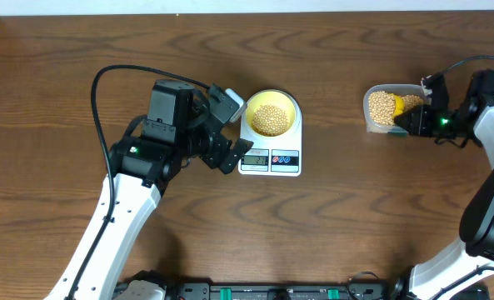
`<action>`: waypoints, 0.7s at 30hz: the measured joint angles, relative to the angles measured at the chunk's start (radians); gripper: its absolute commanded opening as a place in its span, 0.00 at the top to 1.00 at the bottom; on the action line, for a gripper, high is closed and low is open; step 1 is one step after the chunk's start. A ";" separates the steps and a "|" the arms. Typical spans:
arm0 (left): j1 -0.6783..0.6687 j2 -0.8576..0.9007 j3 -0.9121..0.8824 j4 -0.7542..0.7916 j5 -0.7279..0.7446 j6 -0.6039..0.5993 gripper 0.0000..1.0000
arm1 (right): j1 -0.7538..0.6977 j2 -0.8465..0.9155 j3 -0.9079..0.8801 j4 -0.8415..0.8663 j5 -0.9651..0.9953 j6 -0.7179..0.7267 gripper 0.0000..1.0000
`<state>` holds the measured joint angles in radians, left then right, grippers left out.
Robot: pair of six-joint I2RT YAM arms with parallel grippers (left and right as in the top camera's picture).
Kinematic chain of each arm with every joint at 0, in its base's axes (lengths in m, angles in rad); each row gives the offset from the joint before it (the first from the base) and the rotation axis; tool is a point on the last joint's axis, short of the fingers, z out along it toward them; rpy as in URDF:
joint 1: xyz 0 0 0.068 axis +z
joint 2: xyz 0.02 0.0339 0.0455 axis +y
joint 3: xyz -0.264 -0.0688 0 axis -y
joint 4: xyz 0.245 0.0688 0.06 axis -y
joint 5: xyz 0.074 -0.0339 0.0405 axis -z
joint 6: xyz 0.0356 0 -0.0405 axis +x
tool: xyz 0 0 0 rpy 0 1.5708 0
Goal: Scoop item into bowl and weigh 50g on scale
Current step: 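Drag the scoop through the soybeans with the right gripper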
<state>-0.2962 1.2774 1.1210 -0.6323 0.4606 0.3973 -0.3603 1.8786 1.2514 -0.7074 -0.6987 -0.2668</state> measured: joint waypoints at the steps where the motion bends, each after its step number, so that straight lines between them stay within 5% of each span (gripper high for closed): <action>1: 0.000 0.000 0.000 0.000 0.000 0.000 0.02 | -0.007 0.002 0.000 -0.003 -0.014 0.000 0.99; 21: 0.000 0.000 0.000 0.000 0.000 0.000 0.02 | -0.076 0.008 -0.004 -0.008 -0.118 0.001 0.99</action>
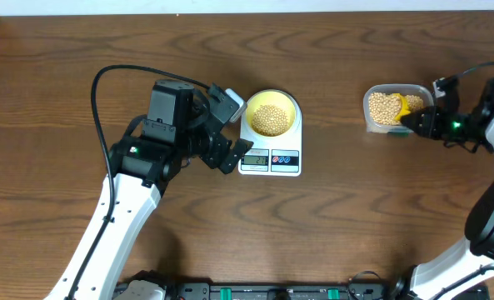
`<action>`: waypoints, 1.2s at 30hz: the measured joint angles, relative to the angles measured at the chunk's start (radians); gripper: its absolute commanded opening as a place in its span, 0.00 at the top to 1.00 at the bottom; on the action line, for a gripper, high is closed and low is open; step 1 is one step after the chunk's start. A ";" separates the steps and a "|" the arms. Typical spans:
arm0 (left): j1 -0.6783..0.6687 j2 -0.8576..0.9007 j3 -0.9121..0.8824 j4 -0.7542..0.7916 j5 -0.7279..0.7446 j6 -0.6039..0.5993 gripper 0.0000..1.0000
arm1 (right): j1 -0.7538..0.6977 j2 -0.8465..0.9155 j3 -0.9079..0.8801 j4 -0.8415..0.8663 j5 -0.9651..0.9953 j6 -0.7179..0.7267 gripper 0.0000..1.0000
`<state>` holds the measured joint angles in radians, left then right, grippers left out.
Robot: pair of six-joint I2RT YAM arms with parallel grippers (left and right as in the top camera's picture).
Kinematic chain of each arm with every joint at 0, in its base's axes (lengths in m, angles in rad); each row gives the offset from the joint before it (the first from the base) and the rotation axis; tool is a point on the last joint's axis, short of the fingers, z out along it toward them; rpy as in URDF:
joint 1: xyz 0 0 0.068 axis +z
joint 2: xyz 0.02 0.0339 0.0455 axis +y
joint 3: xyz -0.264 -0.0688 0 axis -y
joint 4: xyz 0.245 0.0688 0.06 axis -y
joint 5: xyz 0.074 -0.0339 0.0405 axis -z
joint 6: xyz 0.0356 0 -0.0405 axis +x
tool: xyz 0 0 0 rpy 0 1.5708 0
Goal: Scoop item into bowl and weigh 50g on scale
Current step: 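Drag the scoop through the soybeans with the right gripper, then lift the filled scoop out of the tub with the right gripper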
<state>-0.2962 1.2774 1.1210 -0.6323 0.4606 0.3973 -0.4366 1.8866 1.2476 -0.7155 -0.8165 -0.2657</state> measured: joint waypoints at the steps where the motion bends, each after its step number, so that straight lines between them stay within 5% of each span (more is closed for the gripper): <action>1: 0.000 0.000 0.000 0.000 0.000 0.000 0.03 | -0.010 0.000 0.000 0.002 -0.014 0.000 0.99; 36: 0.000 0.000 0.000 0.000 0.000 0.000 0.02 | -0.134 0.000 -0.001 0.020 -0.274 0.009 0.99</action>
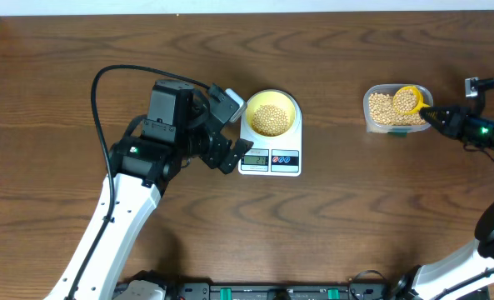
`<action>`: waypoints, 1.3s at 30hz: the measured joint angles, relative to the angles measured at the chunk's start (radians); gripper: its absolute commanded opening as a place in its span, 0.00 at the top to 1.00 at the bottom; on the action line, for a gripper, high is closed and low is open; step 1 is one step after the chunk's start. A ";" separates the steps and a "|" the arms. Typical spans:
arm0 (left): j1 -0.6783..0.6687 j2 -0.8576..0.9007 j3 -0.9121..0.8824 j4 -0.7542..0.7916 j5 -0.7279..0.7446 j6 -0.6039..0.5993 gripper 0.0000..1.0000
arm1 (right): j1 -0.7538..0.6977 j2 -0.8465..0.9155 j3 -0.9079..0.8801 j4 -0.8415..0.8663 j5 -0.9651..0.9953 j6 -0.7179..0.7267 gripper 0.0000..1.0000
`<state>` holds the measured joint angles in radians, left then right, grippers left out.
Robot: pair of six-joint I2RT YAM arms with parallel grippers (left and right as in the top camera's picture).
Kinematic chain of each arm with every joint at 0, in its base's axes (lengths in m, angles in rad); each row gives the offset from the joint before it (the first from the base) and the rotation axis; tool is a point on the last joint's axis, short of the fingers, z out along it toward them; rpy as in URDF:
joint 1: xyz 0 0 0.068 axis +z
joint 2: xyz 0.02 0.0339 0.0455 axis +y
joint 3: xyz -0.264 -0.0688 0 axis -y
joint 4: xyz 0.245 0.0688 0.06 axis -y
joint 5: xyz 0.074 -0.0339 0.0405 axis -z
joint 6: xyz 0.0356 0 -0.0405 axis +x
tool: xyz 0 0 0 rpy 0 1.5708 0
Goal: Scoop item into bowl and weigh 50g on scale
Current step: 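Lift the filled scoop out of the tub with the right gripper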
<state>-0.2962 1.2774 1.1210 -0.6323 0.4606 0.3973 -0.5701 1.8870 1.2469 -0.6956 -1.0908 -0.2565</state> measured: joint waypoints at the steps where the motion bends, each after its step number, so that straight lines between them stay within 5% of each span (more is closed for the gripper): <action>1: 0.000 0.000 0.000 0.000 0.000 0.000 0.02 | 0.000 0.000 0.000 0.000 -0.006 0.003 0.99; 27: 0.000 0.000 0.000 0.000 0.000 0.000 0.03 | 0.004 0.000 0.000 0.017 -0.225 0.119 0.99; 39: 0.000 0.000 0.000 0.000 0.000 0.000 0.02 | 0.128 0.001 -0.005 0.278 -0.245 0.340 0.99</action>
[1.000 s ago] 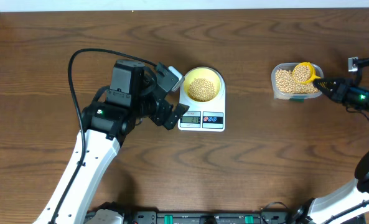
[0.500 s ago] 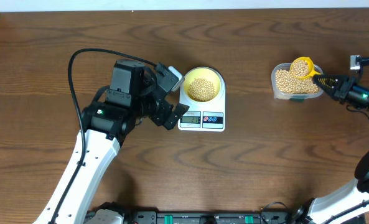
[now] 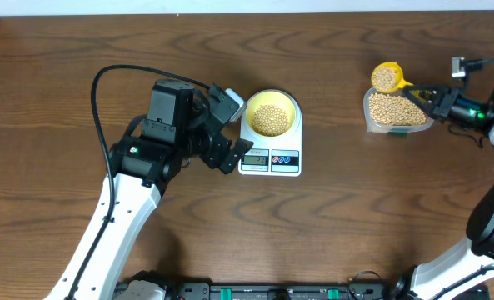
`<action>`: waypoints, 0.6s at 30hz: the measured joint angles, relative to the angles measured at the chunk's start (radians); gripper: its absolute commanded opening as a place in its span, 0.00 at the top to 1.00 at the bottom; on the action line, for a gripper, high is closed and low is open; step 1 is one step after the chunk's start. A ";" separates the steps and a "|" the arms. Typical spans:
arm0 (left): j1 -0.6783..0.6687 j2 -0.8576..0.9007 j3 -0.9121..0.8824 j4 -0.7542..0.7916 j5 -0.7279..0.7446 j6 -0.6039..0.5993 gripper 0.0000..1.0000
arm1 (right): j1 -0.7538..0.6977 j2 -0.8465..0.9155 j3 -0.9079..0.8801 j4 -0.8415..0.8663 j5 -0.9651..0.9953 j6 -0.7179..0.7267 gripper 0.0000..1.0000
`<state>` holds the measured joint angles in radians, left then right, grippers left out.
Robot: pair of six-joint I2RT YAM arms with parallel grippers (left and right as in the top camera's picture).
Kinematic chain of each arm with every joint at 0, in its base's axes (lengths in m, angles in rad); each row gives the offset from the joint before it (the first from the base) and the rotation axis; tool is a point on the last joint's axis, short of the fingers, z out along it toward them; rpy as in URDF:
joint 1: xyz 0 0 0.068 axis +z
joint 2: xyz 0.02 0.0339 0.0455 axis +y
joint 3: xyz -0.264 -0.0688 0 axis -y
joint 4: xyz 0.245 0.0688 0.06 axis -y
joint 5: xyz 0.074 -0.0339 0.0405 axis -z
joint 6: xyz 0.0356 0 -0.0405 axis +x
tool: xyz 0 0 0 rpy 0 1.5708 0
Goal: Scoop item into bowl and weigh 50g on scale
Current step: 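Lift the filled scoop out of the tub with the right gripper, then carry the filled scoop left over the yellow bowl with the right gripper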
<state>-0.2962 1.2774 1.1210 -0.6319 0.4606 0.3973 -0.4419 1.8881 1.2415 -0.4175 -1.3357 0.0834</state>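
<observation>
A yellow bowl (image 3: 271,112) half full of soybeans sits on the white scale (image 3: 271,158). At the right, a clear container (image 3: 396,111) holds more soybeans. My right gripper (image 3: 432,97) is shut on the handle of a yellow scoop (image 3: 386,77), which is loaded with beans and hangs over the container's far left corner. My left gripper (image 3: 227,133) rests just left of the scale, beside the bowl, with its jaws spread and nothing between them.
The brown wooden table (image 3: 346,217) carries only the scale and the container. A black cable loops from the left arm (image 3: 113,200) at the left. The table's far edge runs along the top of the view.
My right gripper has carried the loaded scoop from inside the container to above its far left corner. The left arm, bowl and scale have not moved.
The right gripper first held the scoop down in the beans at the container's right side. It then drew back to the right, and the scoop came up full within the container. Now the full scoop hangs over the container's far left corner. The left arm stayed still throughout.
</observation>
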 measured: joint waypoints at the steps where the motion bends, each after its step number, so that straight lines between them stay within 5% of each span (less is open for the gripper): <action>1: 0.000 0.000 0.000 0.000 0.000 0.000 0.02 | 0.011 0.000 0.000 0.016 -0.001 0.015 0.99; 18: 0.000 0.000 0.000 0.000 0.000 0.000 0.02 | 0.205 0.000 -0.001 0.143 -0.003 0.138 0.99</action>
<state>-0.2962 1.2774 1.1210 -0.6319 0.4606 0.3973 -0.2367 1.8881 1.2407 -0.2741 -1.3384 0.2218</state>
